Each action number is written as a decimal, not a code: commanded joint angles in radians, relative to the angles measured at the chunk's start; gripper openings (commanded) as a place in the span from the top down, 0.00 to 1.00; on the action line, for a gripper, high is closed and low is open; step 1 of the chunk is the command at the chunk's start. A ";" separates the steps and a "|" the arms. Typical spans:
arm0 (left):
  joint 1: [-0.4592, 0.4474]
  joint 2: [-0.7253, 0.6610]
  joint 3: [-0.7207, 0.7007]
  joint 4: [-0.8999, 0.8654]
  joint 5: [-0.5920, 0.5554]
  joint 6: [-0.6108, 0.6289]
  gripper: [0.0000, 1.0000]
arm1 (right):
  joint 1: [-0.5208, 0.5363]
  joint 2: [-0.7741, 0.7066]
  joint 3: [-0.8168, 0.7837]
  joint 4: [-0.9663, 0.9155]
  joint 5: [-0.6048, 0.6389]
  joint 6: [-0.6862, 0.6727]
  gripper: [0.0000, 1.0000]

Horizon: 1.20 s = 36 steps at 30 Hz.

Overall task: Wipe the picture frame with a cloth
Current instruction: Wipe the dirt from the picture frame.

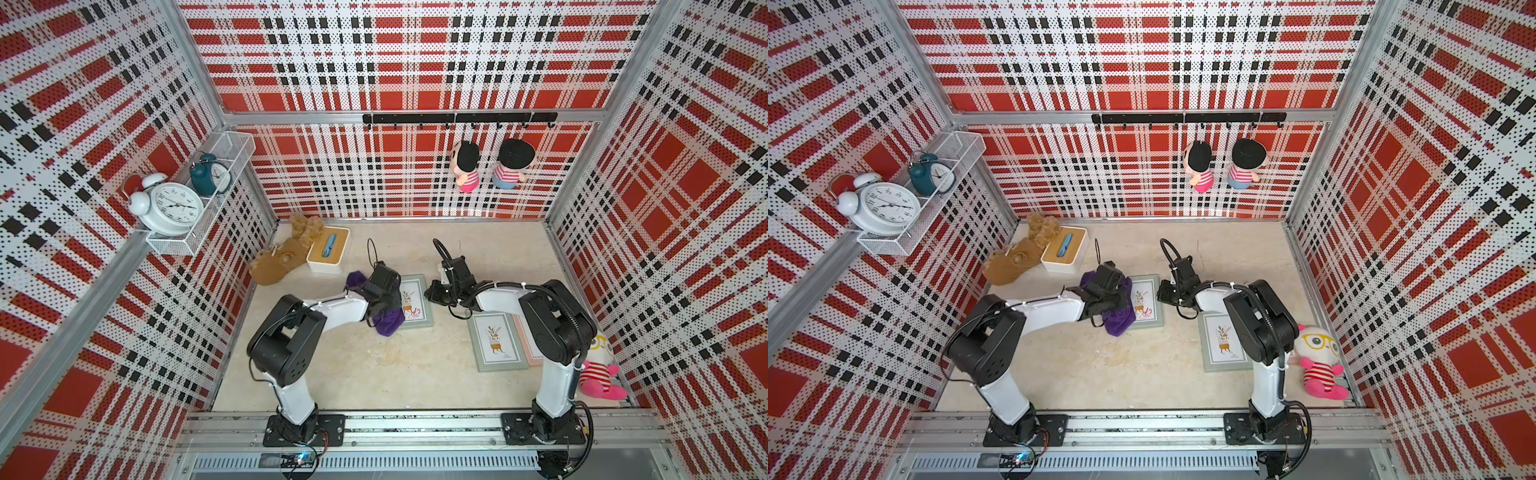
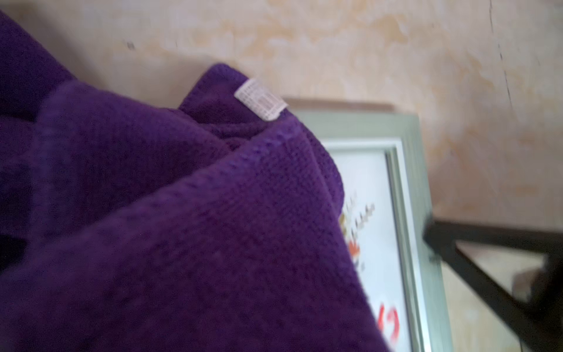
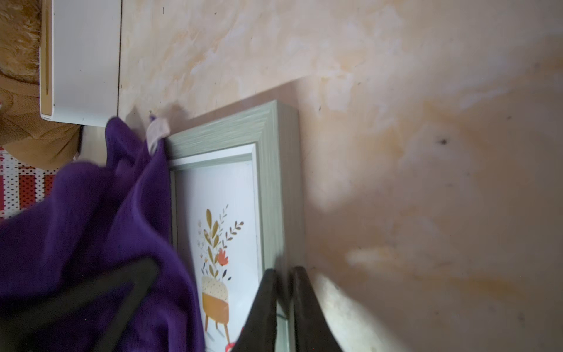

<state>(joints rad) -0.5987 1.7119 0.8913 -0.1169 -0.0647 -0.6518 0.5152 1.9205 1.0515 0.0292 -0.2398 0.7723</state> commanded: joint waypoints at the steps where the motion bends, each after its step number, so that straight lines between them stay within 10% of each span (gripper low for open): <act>1: -0.033 -0.003 -0.144 -0.152 0.042 -0.101 1.00 | 0.007 0.052 -0.048 -0.144 0.071 -0.004 0.87; 15: 0.170 0.397 0.510 -0.321 0.045 0.164 1.00 | 0.026 0.062 -0.018 -0.207 0.121 -0.049 0.87; 28: -0.015 0.059 -0.024 -0.252 0.048 0.042 1.00 | 0.028 0.057 -0.009 -0.217 0.130 -0.053 0.87; 36: 0.077 0.135 0.159 -0.279 -0.022 0.085 1.00 | 0.029 0.059 -0.001 -0.216 0.129 -0.049 0.87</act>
<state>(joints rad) -0.5758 1.7439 0.9947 -0.2581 -0.0517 -0.5846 0.5404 1.9213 1.0798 -0.0227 -0.1707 0.7326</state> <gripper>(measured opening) 0.152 0.130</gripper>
